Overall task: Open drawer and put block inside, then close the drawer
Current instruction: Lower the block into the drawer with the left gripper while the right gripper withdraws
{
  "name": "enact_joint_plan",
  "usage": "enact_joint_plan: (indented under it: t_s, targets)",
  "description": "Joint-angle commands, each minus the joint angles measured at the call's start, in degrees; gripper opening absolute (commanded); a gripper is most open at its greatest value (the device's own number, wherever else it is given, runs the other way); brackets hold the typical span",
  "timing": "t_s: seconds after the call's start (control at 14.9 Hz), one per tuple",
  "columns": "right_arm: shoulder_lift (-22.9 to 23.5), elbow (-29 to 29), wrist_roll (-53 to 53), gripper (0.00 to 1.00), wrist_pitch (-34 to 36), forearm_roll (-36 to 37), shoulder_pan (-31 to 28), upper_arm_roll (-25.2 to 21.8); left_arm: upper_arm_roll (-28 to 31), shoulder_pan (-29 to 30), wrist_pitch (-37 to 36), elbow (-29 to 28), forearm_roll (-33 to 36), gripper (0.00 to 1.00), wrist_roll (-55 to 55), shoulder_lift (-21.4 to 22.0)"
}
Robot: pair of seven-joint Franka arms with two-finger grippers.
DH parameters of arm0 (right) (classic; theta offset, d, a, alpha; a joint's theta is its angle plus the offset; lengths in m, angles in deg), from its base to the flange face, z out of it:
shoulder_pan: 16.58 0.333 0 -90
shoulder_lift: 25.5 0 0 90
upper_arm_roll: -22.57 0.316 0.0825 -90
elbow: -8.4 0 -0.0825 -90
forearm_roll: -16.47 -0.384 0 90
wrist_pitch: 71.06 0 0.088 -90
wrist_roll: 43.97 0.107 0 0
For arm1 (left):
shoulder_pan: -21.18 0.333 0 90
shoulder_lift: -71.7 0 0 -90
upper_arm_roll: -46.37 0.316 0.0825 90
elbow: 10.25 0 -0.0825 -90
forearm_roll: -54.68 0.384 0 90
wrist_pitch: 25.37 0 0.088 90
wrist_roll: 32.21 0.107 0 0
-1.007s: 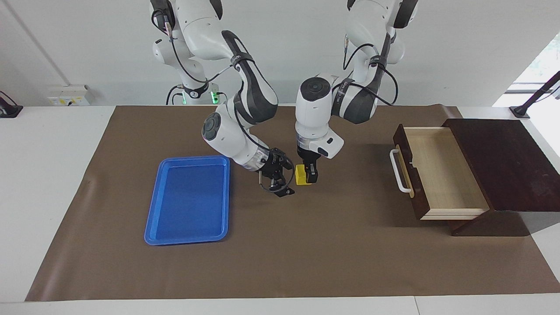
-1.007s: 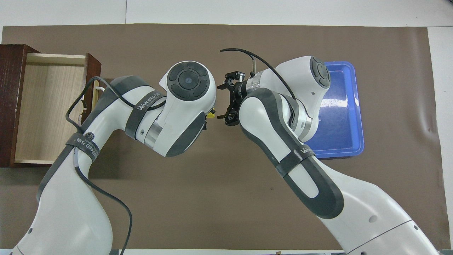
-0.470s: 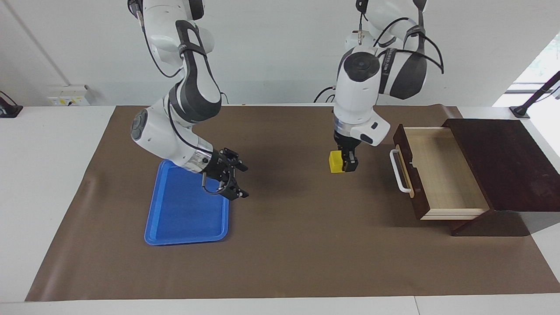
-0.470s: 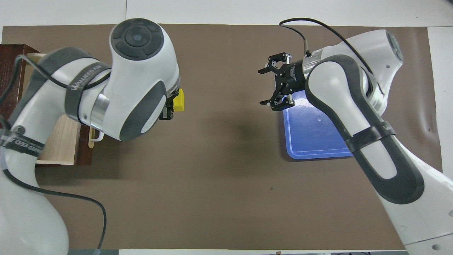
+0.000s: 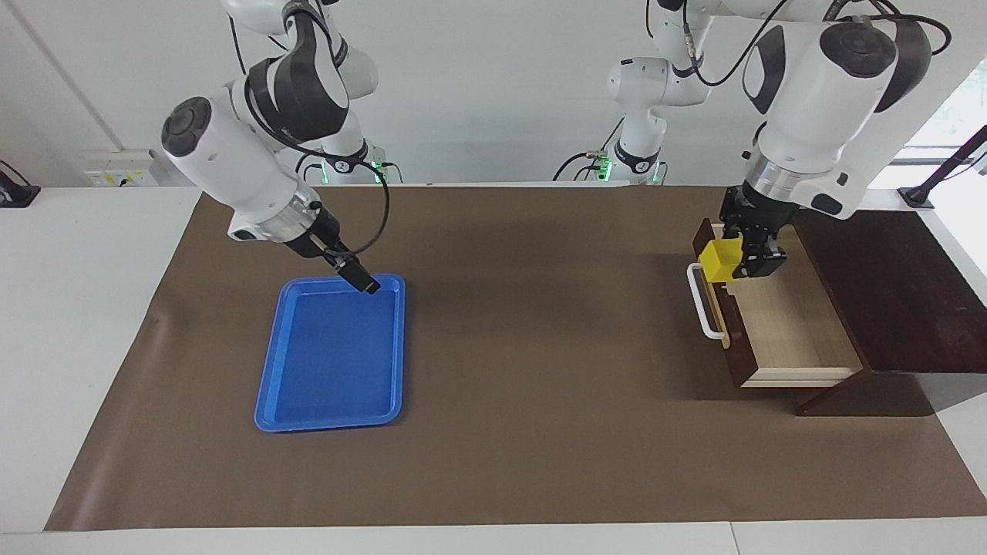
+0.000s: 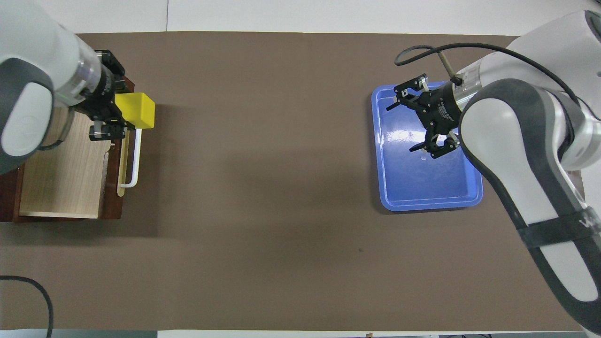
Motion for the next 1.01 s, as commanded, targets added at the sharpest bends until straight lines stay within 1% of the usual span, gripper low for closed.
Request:
enact_joint_plan:
  t_s: [0.0,0.13,0.2,0.34,0.47,0.67,0.81,0.94]
  targets:
    - [-5.27,2.02,-12.26,1.0,3.63,4.59,-3.74,0.43,-0.53,5.21,7.17,-9.71,-1.13,0.0,6.31,4.54]
    - [-7.39,2.02,-19.92,1.0,5.13,8.89,-5.33,0.52,-0.62,8.2,11.39,-14.64,-1.22,0.0,9.74,6.48]
    - [-8.27,1.93,-23.69,1.0,6.36,10.92,-5.95,0.52,-0.62,9.7,12.72,-15.88,-1.31,0.0,10.28,6.58]
    - [-9.41,1.93,-29.76,1.0,7.94,14.87,-6.13,0.52,-0.62,10.32,13.61,-17.2,-1.31,0.0,10.72,6.32]
    - [-10.38,2.28,-36.79,1.0,9.97,19.35,-5.87,0.61,-0.53,10.41,16.58,-21.75,-1.31,0.0,10.2,6.66]
    - [-10.47,2.54,-46.82,1.0,9.45,20.43,-6.22,0.52,-0.44,10.85,20.19,-27.56,-1.31,0.0,10.81,8.59]
    - [-10.38,2.46,-47.99,1.0,9.45,20.86,-6.57,0.52,-0.44,12.43,22.39,-28.98,-1.31,0.0,10.9,8.69]
    - [-10.38,2.46,-51.31,1.0,9.27,22.97,-6.05,0.61,-0.44,13.22,23.19,-29.6,-1.31,0.0,10.81,8.6]
